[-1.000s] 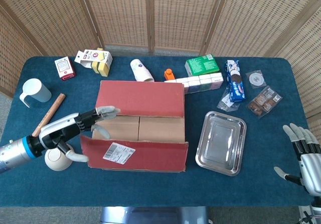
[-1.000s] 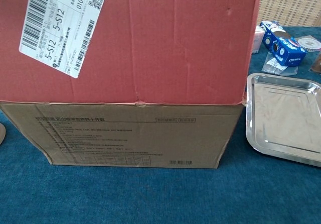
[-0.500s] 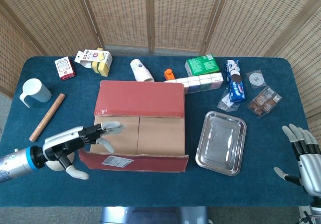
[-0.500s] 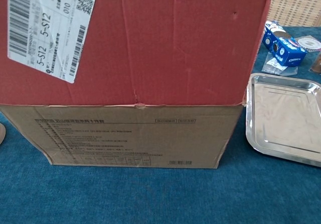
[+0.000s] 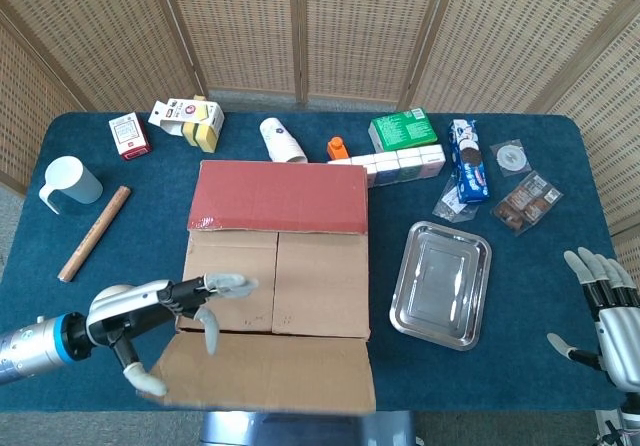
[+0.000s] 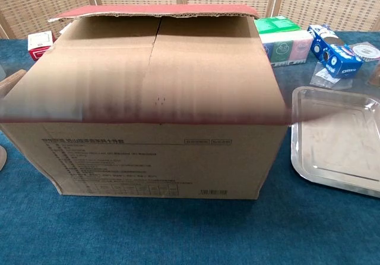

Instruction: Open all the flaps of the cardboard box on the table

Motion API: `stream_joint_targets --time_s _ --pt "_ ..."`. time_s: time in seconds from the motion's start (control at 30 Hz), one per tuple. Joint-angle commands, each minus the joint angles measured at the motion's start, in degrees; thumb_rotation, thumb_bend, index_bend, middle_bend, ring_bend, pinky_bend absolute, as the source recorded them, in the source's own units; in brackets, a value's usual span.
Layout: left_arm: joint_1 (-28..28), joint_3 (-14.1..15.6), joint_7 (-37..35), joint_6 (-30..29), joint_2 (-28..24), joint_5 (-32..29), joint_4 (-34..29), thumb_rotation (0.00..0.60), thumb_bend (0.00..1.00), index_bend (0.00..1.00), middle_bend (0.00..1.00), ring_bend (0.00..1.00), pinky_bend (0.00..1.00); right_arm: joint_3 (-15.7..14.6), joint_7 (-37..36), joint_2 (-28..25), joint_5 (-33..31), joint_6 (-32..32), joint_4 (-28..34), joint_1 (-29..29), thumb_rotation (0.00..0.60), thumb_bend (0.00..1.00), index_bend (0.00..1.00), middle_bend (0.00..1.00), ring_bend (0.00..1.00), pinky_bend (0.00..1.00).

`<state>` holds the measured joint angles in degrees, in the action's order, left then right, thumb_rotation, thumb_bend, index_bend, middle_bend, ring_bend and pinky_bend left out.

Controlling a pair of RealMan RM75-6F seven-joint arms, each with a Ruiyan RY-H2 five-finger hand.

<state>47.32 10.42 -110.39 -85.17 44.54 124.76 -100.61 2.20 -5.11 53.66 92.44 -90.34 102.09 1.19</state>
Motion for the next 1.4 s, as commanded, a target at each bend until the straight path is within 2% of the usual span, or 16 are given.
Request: stream_joint_targets --time_s 0.03,0.13,0.2,0.33,0.47,0.63,0.67,0.8,0.9,1.1,1.23,1.4 --pt "-0.3 1.1 1.6 -1.1 -0.1 0.9 -0.5 0.600 0.00 0.00 0.00 0.00 0.49 0.0 0.1 0.0 0.0 0.0 0.1 0.0 0.600 0.00 0.00 0.00 0.00 0.00" --pt "-0.3 2.5 3.1 -0.3 0.5 1.4 -0.5 0.600 0.00 0.00 0.00 0.00 0.49 -0.2 0.2 0.0 0.2 0.1 0.1 0.0 0.600 0.00 0.00 0.00 0.00 0.00" --pt "-0.7 3.0 6.5 1.7 0.6 0.2 -0.4 0.600 0.00 0.00 0.00 0.00 0.48 -0.2 0.2 0.1 0.2 0.2 0.0 0.0 0.600 0.00 0.00 0.00 0.00 0.00" --pt "-4.2 2.4 21.8 6.3 0.4 -7.2 -3.5 0.600 0.00 0.00 0.00 0.00 0.40 -0.1 0.0 0.2 -0.1 0.3 -0.3 0.0 0.600 0.00 0.00 0.00 0.00 0.00" --pt "-8.0 1.1 34.6 7.1 0.9 -13.6 -5.4 0.600 0.00 0.00 0.00 0.00 0.35 0.0 -0.1 0.2 -0.3 0.5 -0.2 0.2 0.600 0.00 0.00 0.00 0.00 0.00" --pt "-14.5 -0.4 51.5 4.5 1.2 -20.6 -4.1 0.600 0.00 0.00 0.00 0.00 0.33 -0.1 0.1 0.4 0.0 0.3 -0.3 0.1 0.600 0.00 0.00 0.00 0.00 0.00" --pt "-15.1 -0.5 52.9 4.1 1.3 -21.0 -4.0 0.600 0.00 0.00 0.00 0.00 0.31 -0.1 0.0 0.4 0.1 0.3 -0.3 0.1 0.600 0.00 0.00 0.00 0.00 0.00" --pt "-21.3 -1.1 67.4 -0.2 1.8 -25.0 -0.6 0.600 0.00 0.00 0.00 0.00 0.21 -0.5 0.2 0.6 0.8 0.5 -0.2 0.1 0.600 0.00 0.00 0.00 0.00 0.00" --pt "-25.1 -0.7 74.2 -1.8 2.5 -26.5 1.8 0.600 0.00 0.00 0.00 0.00 0.14 -0.8 0.9 0.7 1.3 1.0 0.0 0.3 0.600 0.00 0.00 0.00 0.00 0.00" --pt "-30.4 -1.2 78.2 -3.2 5.2 -31.0 8.7 0.600 0.00 0.00 0.00 0.00 0.11 -0.9 2.5 1.8 1.0 2.3 0.2 0.9 0.600 0.00 0.00 0.00 0.00 0.00" --pt "-34.7 -2.3 80.5 -5.5 9.3 -34.8 14.9 0.600 0.00 0.00 0.00 0.00 0.10 -0.4 2.2 2.9 0.7 3.3 -0.2 1.9 0.600 0.00 0.00 0.00 0.00 0.00" --pt "-39.0 -2.2 81.9 -5.2 12.9 -37.9 19.5 0.600 0.00 0.00 0.00 0.00 0.07 1.7 3.2 3.5 1.1 4.2 1.9 4.3 0.600 0.00 0.00 0.00 0.00 0.00"
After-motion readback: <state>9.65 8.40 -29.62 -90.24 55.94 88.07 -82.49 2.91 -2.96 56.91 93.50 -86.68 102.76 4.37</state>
